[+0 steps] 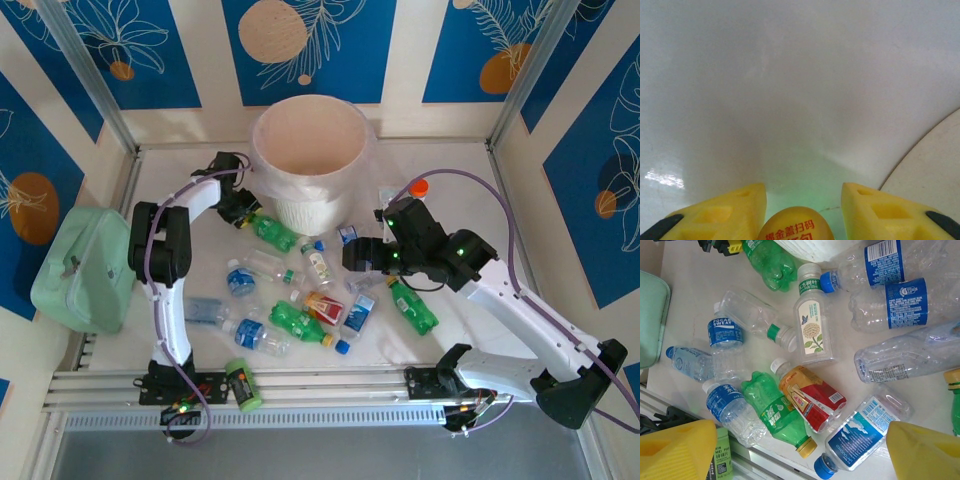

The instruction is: Put the plastic bottles in the bin

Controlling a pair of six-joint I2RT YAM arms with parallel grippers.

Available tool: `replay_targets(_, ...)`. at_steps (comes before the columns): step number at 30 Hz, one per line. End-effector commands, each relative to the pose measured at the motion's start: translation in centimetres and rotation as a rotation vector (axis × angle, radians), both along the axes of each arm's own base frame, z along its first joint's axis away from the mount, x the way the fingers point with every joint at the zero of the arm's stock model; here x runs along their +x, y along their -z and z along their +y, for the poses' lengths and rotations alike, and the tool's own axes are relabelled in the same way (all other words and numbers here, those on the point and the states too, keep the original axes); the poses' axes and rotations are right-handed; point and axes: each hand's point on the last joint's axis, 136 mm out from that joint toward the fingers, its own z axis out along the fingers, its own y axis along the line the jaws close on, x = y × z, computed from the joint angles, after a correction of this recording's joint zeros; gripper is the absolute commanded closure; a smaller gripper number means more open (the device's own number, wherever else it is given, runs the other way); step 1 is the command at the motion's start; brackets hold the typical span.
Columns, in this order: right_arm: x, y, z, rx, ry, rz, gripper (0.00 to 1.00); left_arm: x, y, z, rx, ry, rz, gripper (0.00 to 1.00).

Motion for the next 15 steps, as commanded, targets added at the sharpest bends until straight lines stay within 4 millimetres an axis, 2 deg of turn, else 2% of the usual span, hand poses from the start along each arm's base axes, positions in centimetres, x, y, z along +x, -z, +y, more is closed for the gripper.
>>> replay_targets(1,0.0,-0.6,-0.2,-0.008,0.004,-0.009,0.12,-0.2,-0.6,-0.3,0.000,0.001,0.000,0.59)
replay_targets(9,0.0,-0.5,-0.2,-0.008,0.006,-0.010,0.12,-0.6,-2.0,0.1,0.005,-0.011,-0.032,0.69)
replay_targets(15,-0.1,-1.4,0.0,0.014,0.001,-0.033,0.12,-1.1,-4.7,0.2,-0.023,-0.031,-0.092,0.72)
